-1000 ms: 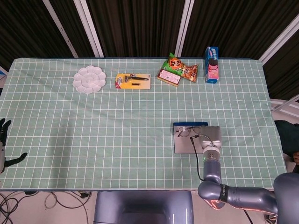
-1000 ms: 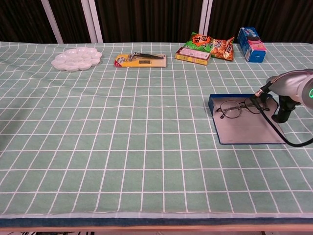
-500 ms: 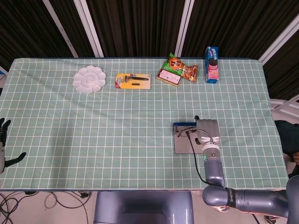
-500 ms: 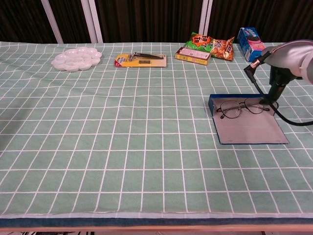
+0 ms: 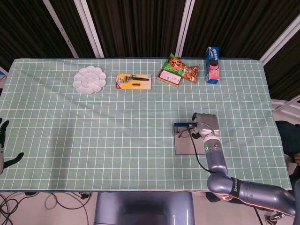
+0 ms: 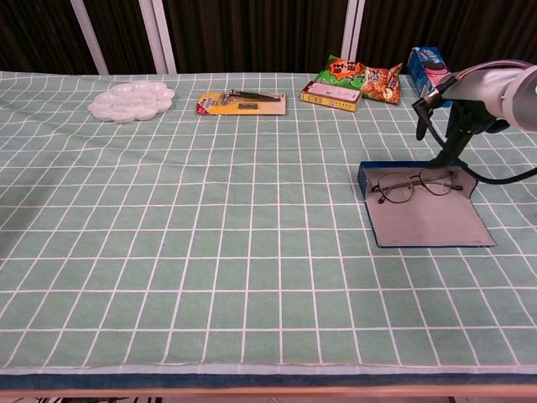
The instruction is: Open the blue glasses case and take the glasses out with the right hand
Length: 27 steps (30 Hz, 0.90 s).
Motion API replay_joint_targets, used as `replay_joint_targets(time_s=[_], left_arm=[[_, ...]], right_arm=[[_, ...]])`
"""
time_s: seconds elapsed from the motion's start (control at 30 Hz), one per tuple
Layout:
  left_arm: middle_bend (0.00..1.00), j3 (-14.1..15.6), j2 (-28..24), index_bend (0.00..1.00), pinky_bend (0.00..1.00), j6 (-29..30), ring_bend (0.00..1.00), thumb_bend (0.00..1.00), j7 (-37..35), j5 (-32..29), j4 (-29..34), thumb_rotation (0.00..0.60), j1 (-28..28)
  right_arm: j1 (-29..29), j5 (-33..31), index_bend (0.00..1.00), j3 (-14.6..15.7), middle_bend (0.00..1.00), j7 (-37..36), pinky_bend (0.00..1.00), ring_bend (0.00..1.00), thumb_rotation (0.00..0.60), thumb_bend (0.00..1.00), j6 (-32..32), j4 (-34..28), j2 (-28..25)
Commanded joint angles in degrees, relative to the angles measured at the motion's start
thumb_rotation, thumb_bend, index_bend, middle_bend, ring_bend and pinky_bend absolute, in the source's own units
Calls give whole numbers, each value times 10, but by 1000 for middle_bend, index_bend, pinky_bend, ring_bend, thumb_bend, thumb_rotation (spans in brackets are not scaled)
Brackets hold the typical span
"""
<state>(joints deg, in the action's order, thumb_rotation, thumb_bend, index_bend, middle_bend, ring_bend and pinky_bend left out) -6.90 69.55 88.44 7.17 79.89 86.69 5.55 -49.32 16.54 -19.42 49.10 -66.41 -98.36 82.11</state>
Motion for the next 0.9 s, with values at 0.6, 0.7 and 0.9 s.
replay_joint_targets(time_s=[0.6, 0.7, 0.9], left_arm=[[0, -9, 11, 0, 0, -1, 0, 19, 18, -20, -8, 600, -2], [0, -9, 12, 0, 0, -1, 0, 20, 19, -20, -8, 600, -2], [0, -9, 12, 0, 0, -2, 0, 19, 20, -19, -8, 600, -2]], right_arm=[[-45, -63, 417, 12, 975, -22, 944, 1000, 600, 419, 75, 92, 18], [-48, -65, 447, 15, 975, -26, 944, 1000, 600, 419, 76, 97, 21], [-52, -64, 452, 20, 976, -37, 944, 1000, 600, 419, 77, 113, 31]])
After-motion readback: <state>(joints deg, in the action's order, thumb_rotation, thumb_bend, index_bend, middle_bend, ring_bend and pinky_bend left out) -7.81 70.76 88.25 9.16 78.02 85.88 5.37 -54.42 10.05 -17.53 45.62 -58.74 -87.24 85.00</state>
